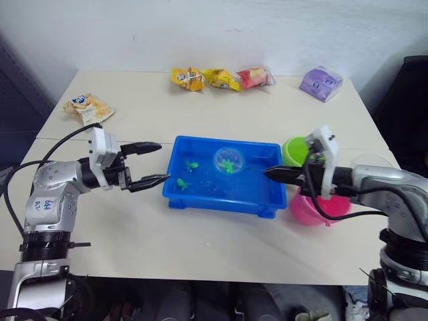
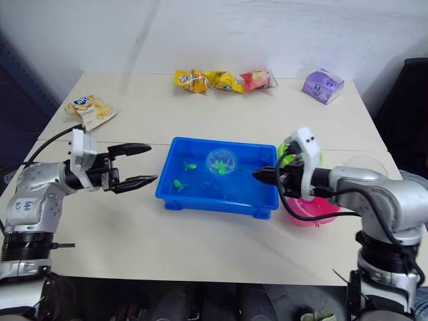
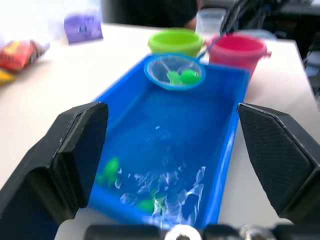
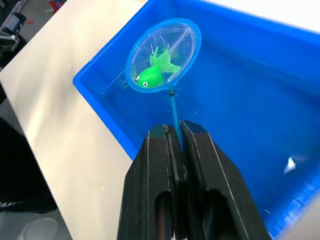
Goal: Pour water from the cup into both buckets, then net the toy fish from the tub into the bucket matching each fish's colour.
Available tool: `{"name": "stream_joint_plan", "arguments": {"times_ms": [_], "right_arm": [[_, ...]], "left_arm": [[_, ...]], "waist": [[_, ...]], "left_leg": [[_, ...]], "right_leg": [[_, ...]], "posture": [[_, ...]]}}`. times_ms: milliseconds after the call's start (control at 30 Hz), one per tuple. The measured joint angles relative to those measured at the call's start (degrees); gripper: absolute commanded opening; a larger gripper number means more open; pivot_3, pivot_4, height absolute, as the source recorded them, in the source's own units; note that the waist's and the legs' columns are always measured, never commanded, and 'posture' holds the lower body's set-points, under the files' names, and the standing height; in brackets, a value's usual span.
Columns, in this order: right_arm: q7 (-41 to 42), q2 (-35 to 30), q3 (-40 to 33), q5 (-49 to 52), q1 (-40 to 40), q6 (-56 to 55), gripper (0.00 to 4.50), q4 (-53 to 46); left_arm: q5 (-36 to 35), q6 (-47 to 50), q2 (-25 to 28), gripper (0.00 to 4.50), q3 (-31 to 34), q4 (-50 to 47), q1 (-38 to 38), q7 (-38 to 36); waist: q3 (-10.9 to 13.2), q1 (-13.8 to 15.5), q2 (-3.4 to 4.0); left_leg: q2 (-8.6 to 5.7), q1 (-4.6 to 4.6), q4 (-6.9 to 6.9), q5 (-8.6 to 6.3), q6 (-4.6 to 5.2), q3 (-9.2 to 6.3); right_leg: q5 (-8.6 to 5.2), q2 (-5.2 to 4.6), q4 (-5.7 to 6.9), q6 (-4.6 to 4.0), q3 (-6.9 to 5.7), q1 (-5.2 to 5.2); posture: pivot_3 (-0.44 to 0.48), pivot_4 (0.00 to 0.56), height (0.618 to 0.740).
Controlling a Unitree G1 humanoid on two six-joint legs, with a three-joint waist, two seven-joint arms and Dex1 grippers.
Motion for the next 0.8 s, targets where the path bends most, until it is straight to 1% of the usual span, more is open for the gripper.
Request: {"name": "stream_joint_plan", "arguments": {"times_ms": [133, 233, 300, 400, 467, 567, 667, 800], "right_arm": [[-1.73, -1.35, -6.56, 2.43, 2.23, 0.33, 0.0, -3.17], [-4.76, -2.11, -12.59, 2.99, 3.42, 0.41, 0.0, -5.44], [-6.94, -2.63, -16.66, 2.43, 4.99, -0.64, 0.0, -6.27], [-8.46, -5.71, -19.75, 0.28, 9.59, -4.09, 0.0, -6.14], [-8.64, -6.6, -19.97, -1.11, 11.54, -7.52, 0.0, -5.82], [-8.79, -7.56, -18.8, -5.53, 15.29, -16.43, 0.0, -3.36], [-8.74, -9.81, -14.15, -12.44, 20.15, -26.66, 0.0, -0.97], [-9.05, -12.31, -6.67, -23.71, 24.77, -43.32, 0.0, 2.7]], "left_arm": [[-1.77, 2.45, -4.54, 4.44, -0.43, -0.23, -2.86, 2.84], [-3.5, 4.32, -7.98, 4.44, -0.27, -0.19, -6.45, 6.1], [-3.66, 5.23, -8.47, 4.44, -0.48, -0.36, -7.58, 7.14], [-3.61, 6.16, -9.36, 4.44, -1.65, -0.62, -7.24, 7.49], [-3.59, 6.35, -9.89, 4.44, -2.43, -0.62, -7.1, 7.52], [-3.55, 6.34, -10.6, 4.44, -3.56, -0.71, -7.13, 7.72], [-3.52, 6.25, -11.49, 4.44, -4.12, -0.86, -7.16, 8.12], [-3.29, 6.04, -12.46, 4.44, -5.2, -1.63, -7.17, 8.74]], "waist": [[0.0, -0.17, 0.0], [0.0, 0.01, 0.0], [0.0, -0.03, 0.0], [0.0, 0.04, 0.0], [0.0, -0.09, 0.0], [0.0, 0.01, 0.0], [0.0, 0.0, 0.0], [0.0, -0.02, 0.0]], "left_leg": [[0.0, 0.05, 0.01, 0.0, 0.0, 0.02], [0.0, 0.04, 0.02, 0.06, -0.1, 0.01], [0.0, 0.05, 0.0, 0.07, -0.12, 0.03], [-0.01, 0.04, -0.01, 0.07, -0.12, 0.04], [-0.01, 0.06, 0.02, 0.08, -0.13, 0.07], [-0.01, 0.15, 0.02, 0.09, -0.14, 0.08], [-0.01, 0.14, 0.02, 0.09, -0.14, 0.1], [-0.02, 0.16, 0.03, 0.12, -0.2, 0.11]], "right_leg": [[0.0, 0.03, 0.0, 0.01, 0.02, 0.01], [0.01, 0.03, 0.01, 0.01, 0.02, 0.02], [0.01, 0.04, 0.02, 0.02, 0.03, 0.04], [0.02, 0.05, 0.0, 0.03, 0.03, 0.06], [0.02, 0.07, 0.01, 0.04, 0.07, 0.06], [0.02, 0.09, -0.07, 0.04, 0.09, 0.11], [0.02, 0.1, -0.06, 0.04, 0.11, 0.12], [0.02, 0.13, -0.06, 0.05, 0.12, 0.11]], "posture": [[0.0, 0.15, 0.74], [0.0, 0.15, 0.74], [0.0, 0.15, 0.74], [0.0, 0.15, 0.74], [0.0, 0.15, 0.74], [0.0, 0.15, 0.74], [0.0, 0.15, 0.74], [0.0, 0.15, 0.74]]}}
